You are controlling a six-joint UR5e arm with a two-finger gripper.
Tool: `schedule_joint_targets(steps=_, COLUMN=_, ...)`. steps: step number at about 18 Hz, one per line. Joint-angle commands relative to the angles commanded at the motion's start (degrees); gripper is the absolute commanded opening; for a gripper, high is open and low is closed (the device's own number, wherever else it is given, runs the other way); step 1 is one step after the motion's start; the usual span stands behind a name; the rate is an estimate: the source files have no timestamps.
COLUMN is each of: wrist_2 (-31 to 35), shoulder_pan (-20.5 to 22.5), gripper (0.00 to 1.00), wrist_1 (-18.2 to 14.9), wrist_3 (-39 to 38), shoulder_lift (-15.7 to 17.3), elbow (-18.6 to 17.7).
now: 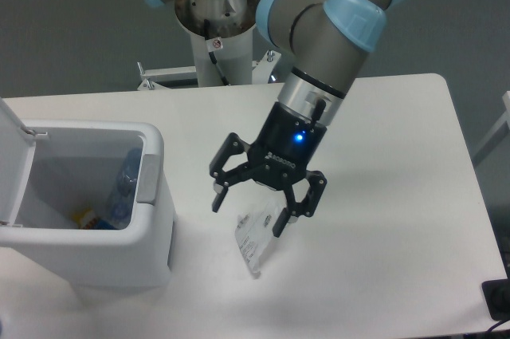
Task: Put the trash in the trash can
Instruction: 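Move the open gripper over the crumpled clear plastic bag and lower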
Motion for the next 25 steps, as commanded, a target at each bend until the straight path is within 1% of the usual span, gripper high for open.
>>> schedule_joint_targets(steps=2, wrist_2=4.13, shoulder_pan=0.00, gripper=1.00, wrist_1=0.00, wrist_3=0.53, shoulder_lift=-0.53, elbow=-0.96)
schedule_joint_targets(steps=5, wrist_2=8.62, shoulder_pan=0.00, gripper=1.00, wrist_1=0.00, wrist_3=2.02, shoulder_lift=-1.41, elbow=-2.37)
schedule_joint_targets(steps=8, wrist_2=15.55, shoulder_pan=-0.53, gripper=1.00, wrist_1=0.00, wrist_3=4.48, shoulder_lift=-1.50, elbow=-4.83)
schedule_joint_targets(steps=10, wrist_2=18.90, shoulder_pan=-1.40, gripper=1.00, wrist_1=0.00, wrist_3=5.45, shoulder_lift=-1.58, elbow=-5.97)
schedule_joint_targets(steps=12, wrist_2=20.93, shoulder_pan=-1.93, gripper=1.00, wrist_1=-0.09, wrist_3=5.54, shoulder_lift=-2.28, elbow=-6.42)
schedule_joint_targets(steps=15, wrist_2=27.68, shoulder_pan=-4.21, gripper=1.00, wrist_1=-0.27, wrist_3=7.04, shoulder_lift=-3.87, elbow=-6.50)
schedule_joint_targets(steps=18, wrist_2=31.56, shoulder_pan=-5.71, gripper=0.98, wrist_1=-0.27, wrist_3=7.39, shoulder_lift=-5.79, elbow=-6.42)
schedule_joint_targets(steps=22, wrist_2=37.01, shoulder_pan=-7.64, gripper=0.83, wrist_1=-0.35, wrist_3=7.83, shoulder_lift=-7.47, elbow=-6.51)
schedule_joint_targets(steps=25, wrist_2=38.51, shoulder_pan=-8.35, gripper=0.68, wrist_1=-0.35, wrist_3=7.83, shoulder_lift=-8.44, elbow=-6.59)
